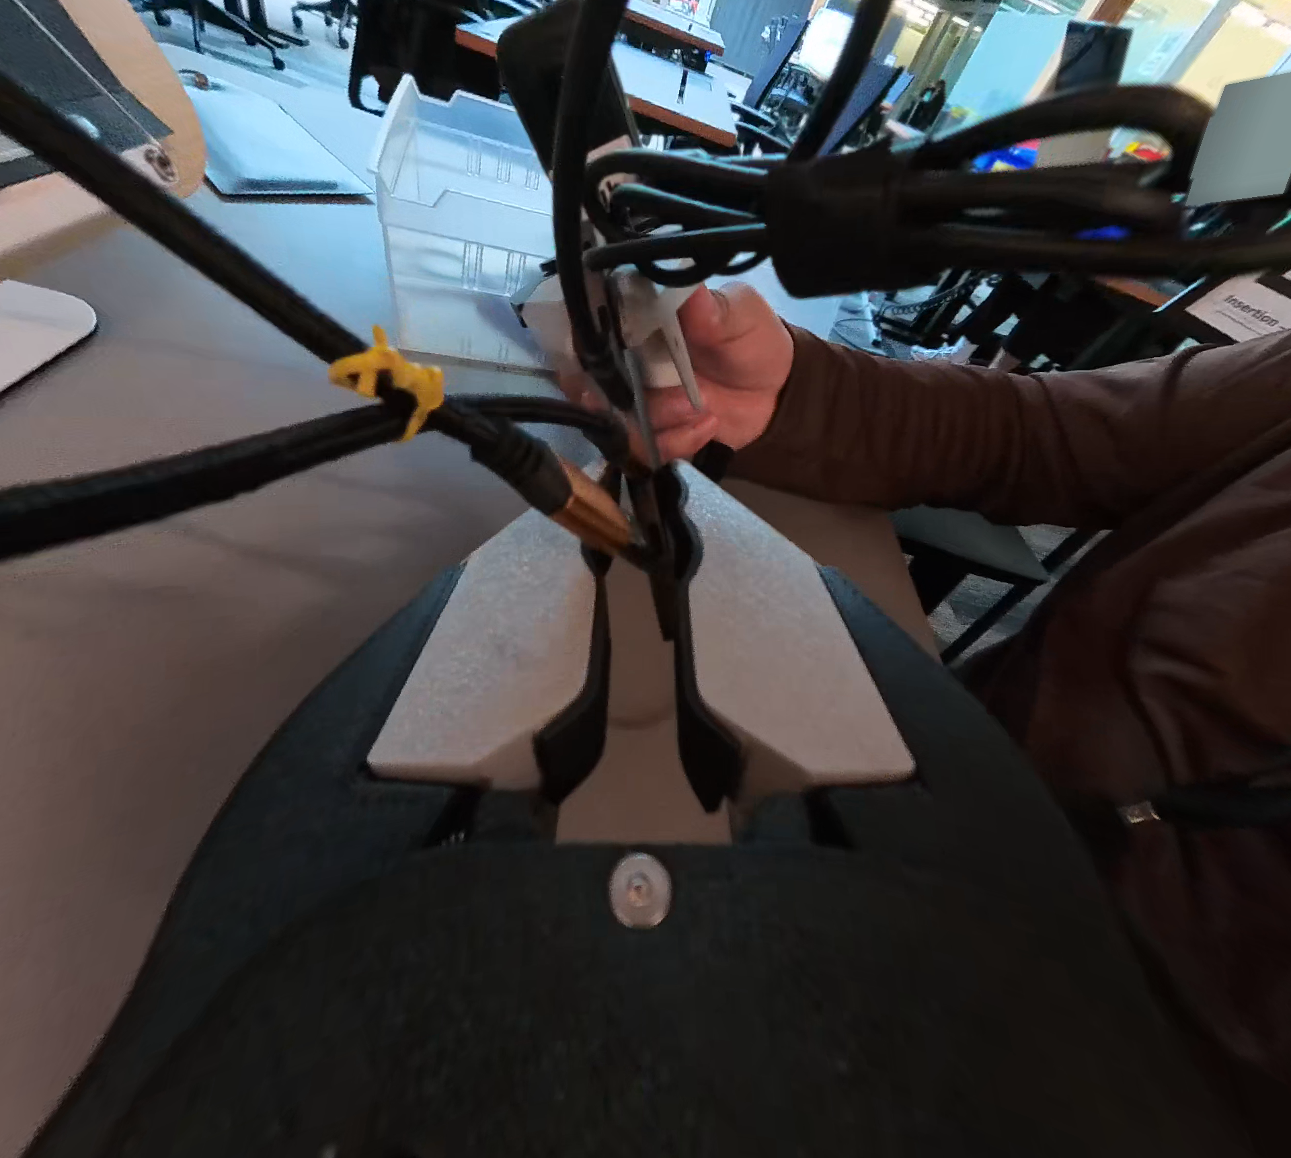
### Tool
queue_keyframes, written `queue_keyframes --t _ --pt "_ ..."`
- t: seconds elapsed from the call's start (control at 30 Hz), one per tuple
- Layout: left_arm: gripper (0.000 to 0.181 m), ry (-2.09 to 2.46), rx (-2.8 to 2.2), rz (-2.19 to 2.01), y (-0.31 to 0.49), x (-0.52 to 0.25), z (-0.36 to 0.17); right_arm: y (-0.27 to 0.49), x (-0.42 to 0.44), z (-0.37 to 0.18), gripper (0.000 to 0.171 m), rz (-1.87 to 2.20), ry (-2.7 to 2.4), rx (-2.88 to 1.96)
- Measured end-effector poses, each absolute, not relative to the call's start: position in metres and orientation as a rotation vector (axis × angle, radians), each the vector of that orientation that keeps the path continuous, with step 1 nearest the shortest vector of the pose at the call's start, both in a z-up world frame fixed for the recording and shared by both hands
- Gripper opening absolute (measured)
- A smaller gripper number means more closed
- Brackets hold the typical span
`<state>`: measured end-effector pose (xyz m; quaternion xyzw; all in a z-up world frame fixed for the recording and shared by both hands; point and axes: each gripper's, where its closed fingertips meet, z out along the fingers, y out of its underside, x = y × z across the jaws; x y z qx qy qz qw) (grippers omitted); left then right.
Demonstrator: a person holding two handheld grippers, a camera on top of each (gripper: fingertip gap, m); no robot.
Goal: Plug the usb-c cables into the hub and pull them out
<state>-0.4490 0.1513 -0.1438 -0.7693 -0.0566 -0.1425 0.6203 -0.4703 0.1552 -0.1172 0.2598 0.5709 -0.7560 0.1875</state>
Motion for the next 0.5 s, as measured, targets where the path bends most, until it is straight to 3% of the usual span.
queue_keyframes --t 0.1,0.27,0.33,0.37,0.5 --pt "0.011 -0.133 -1.763 -0.341 0.151 -0.449 -0.143 0.156 -0.471 -0.114 0.006 -2.157 1.571 0.739" --pt "0.029 -0.128 -1.758 -0.383 0.151 -0.445 -0.147 0.163 -0.472 -0.101 0.006 -2.247 1.472 0.721" --pt "0.023 -0.112 -1.764 -0.378 0.155 -0.443 -0.148 0.164 -0.473 -0.100 0.006 -2.265 1.469 0.731" --pt "0.012 -0.091 -1.757 -0.371 0.156 -0.441 -0.146 0.164 -0.474 -0.100 0.006 -2.276 1.463 0.731" --pt "0.009 -0.107 -1.741 -0.319 0.152 -0.449 -0.137 0.165 -0.472 -0.094 0.006 -2.318 1.459 0.710"
